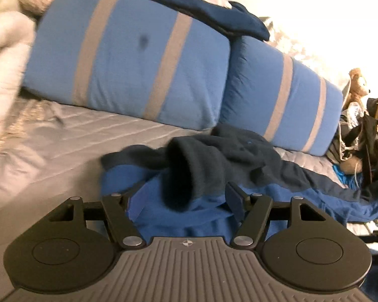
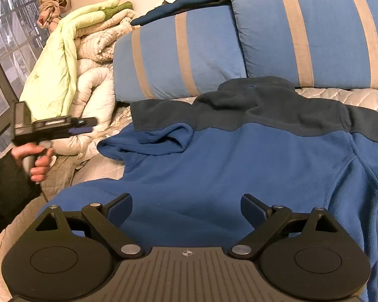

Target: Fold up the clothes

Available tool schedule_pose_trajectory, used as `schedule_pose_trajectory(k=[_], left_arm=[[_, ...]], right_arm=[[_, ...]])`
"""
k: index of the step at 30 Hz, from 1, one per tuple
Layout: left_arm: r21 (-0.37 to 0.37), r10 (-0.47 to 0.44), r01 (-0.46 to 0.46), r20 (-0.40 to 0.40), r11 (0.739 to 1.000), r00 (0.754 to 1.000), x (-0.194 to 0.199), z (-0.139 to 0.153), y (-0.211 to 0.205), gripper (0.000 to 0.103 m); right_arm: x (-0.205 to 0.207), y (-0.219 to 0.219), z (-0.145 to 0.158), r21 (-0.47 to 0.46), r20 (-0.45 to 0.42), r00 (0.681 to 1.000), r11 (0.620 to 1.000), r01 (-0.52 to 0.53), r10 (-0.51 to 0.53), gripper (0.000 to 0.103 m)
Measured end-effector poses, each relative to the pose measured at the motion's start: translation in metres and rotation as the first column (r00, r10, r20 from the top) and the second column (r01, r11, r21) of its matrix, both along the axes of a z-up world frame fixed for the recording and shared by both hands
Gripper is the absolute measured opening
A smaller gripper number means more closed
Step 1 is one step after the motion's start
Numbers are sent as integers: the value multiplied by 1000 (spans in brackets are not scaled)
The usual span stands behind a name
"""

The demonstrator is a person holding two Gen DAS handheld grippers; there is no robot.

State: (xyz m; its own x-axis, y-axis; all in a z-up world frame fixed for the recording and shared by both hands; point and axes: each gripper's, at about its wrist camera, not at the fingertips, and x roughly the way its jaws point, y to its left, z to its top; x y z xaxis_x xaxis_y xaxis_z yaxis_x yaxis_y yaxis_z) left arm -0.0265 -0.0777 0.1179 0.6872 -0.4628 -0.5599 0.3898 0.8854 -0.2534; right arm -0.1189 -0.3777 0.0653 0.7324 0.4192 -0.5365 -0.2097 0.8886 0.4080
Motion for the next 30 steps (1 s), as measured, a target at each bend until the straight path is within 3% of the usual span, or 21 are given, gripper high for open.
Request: schedule_pose_trajectory(k=[3,7,12,19,26,29,30], left_arm=[[-14,-6,5,-59,1000,998,22,-17,-19,66],[20,-12,15,-152,1000,988,45,-38,-43,65],[14,-52,55,-150,998,987,61,-32,-78,65],[-73,-201,195,-76,978,977,68,-3,-156,66],[-4,-221,221,-31,975,975,53,35,-199,75],[137,-188,182,26,974,982,42,35,-203,78],[145,-195,190,16,971,981,42,33,-203,78]], right_arm=[[-1,-2,-1,5,2,1000,1000,6,-6,94],[-1,-4,-1,11,4,1000,1000,11,-11,94],[1,-5,-1,21,-1,1000,1000,7,-7,94],[1,-8,-2,38,-4,1000,999,4,-4,94],[0,-10,-3,60,-6,1000,998,9,-9,94],[2,-10,-3,64,-11,1000,998,7,-6,94],[2,-11,-4,66,-12,1000,998,6,-5,94]])
